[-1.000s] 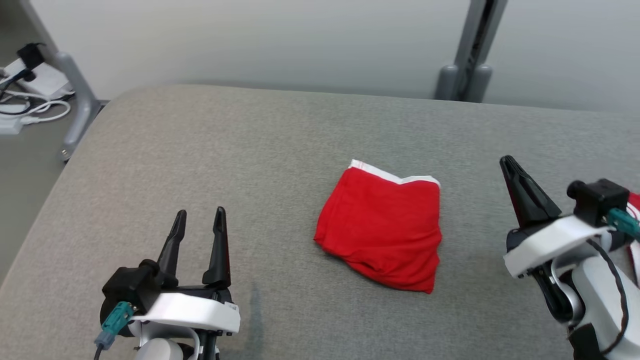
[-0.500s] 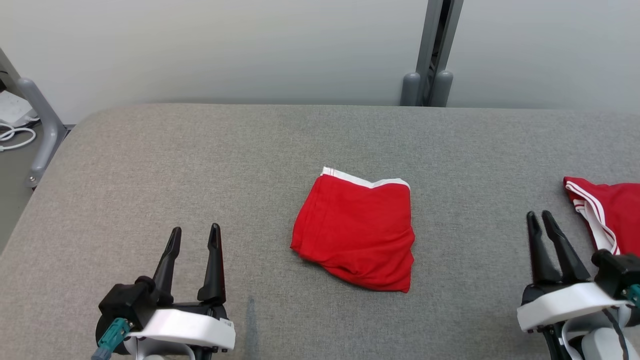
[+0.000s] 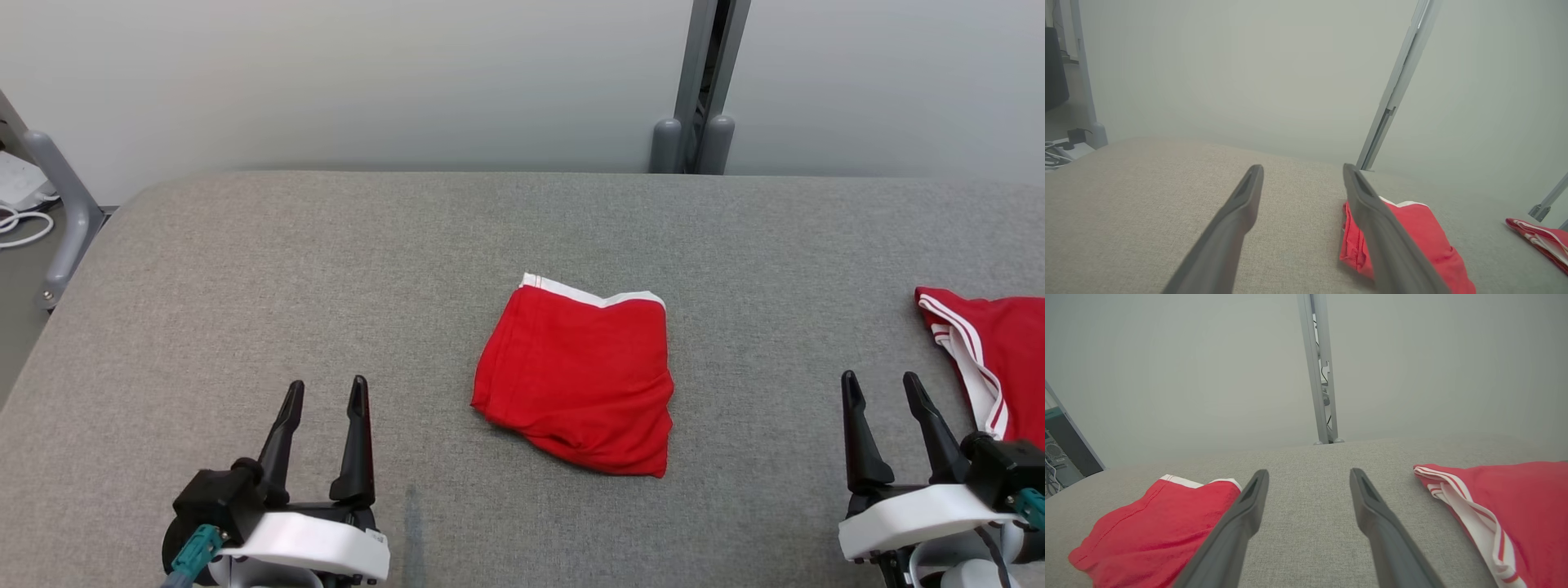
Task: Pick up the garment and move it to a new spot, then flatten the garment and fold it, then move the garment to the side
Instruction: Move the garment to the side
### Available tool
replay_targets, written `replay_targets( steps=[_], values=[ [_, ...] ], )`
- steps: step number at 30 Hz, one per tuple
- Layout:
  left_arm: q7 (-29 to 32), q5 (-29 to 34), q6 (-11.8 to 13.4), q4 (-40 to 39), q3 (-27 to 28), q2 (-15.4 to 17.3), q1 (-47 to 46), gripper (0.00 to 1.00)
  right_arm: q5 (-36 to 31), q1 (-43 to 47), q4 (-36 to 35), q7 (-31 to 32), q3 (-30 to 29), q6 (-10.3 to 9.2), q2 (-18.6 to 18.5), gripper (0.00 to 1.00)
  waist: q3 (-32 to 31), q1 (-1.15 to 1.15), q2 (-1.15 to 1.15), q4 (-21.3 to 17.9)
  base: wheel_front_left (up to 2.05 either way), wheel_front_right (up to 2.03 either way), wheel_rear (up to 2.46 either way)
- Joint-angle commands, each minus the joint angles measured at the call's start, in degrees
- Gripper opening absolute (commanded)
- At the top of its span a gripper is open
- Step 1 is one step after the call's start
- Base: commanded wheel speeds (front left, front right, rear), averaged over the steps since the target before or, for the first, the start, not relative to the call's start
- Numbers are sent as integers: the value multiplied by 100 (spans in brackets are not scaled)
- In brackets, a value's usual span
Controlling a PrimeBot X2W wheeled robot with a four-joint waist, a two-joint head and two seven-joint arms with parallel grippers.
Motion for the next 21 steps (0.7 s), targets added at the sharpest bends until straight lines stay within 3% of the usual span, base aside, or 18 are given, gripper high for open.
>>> replay_targets(
  steps=[1,21],
  values=[
    [-19,40,-10,12,13,25,36,100,-38,9,5,-31,-23,-3,-9,100,3,0,0,-1,0,0,0],
    [-19,-10,-15,76,-130,24,28,100,9,30,44,-31,-31,-3,37,100,9,0,0,70,0,0,0]
  ],
)
